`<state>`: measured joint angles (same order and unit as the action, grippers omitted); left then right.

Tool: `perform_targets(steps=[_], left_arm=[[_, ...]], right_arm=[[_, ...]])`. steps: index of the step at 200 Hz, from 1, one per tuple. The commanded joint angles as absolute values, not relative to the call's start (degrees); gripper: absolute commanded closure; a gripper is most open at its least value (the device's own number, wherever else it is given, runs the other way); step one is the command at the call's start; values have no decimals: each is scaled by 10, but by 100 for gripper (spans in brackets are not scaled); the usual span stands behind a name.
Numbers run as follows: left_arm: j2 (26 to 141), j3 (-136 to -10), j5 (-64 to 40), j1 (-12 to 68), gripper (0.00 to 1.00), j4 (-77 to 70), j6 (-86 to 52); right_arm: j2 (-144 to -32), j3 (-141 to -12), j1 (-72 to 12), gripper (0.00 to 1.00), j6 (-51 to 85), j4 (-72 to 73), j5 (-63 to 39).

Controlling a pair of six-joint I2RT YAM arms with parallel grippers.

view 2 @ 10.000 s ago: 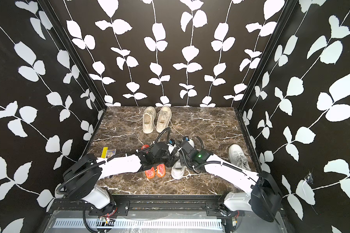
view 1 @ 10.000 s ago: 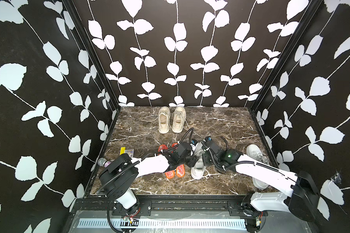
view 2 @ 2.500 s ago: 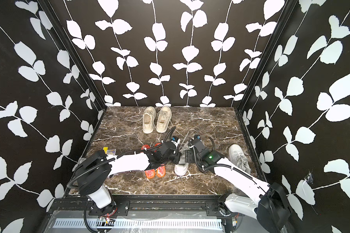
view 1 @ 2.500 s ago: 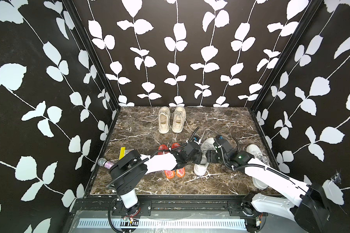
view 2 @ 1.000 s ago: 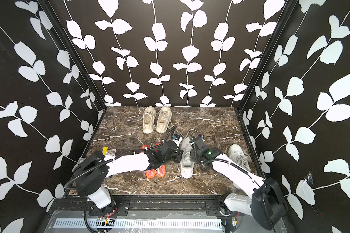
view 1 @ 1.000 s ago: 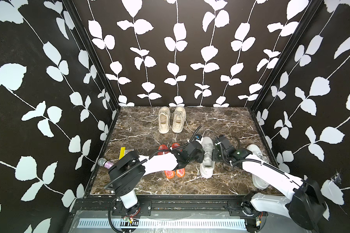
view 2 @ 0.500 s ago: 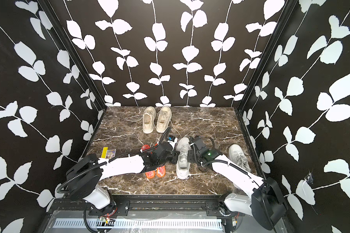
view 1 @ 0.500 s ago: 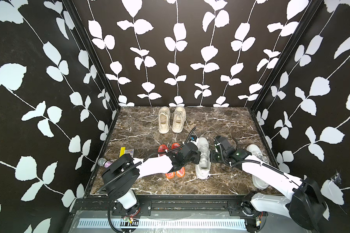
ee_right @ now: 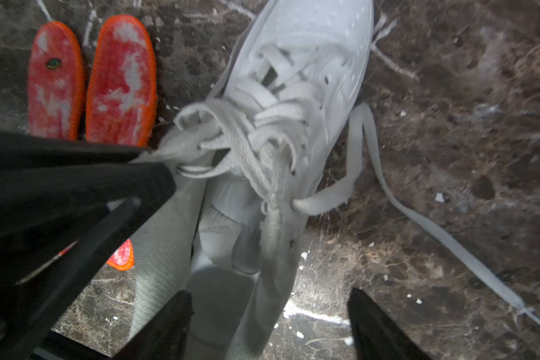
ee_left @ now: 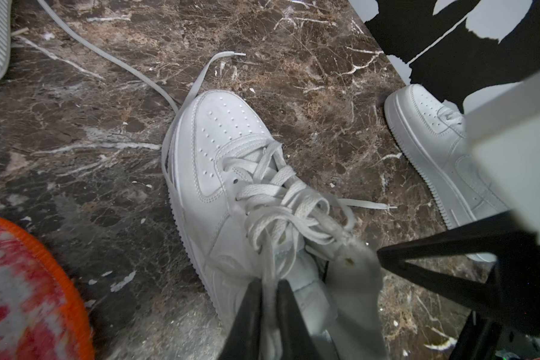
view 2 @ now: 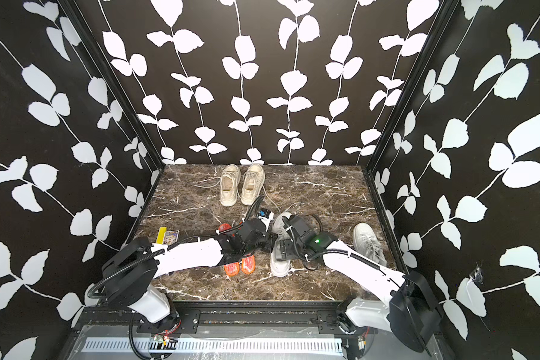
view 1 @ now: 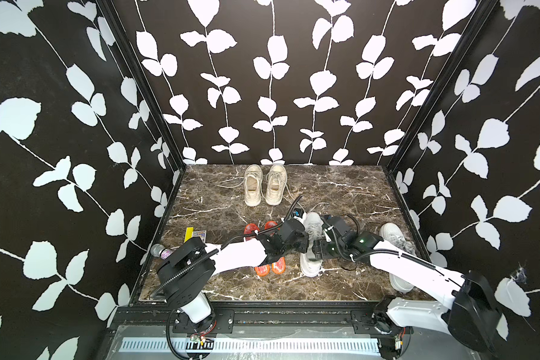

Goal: Remove the insole from the shoe

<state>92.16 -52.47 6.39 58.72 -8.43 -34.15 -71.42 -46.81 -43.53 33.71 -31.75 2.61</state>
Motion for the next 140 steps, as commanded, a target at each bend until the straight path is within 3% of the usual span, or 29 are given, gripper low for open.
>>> perform_targets(steps=[1,94,140], left_arm=[[911,-532,74,587,79,-102,-336],[904,-520,75,586,71,-93,-324],[903,-554,68,586,54,-18,-211]], right_arm=[[-733,-484,-445,18,342,-340,65],[-759,-451,-458,18,382,-259,141],[-716,-465,-456,17,423,-238,208]])
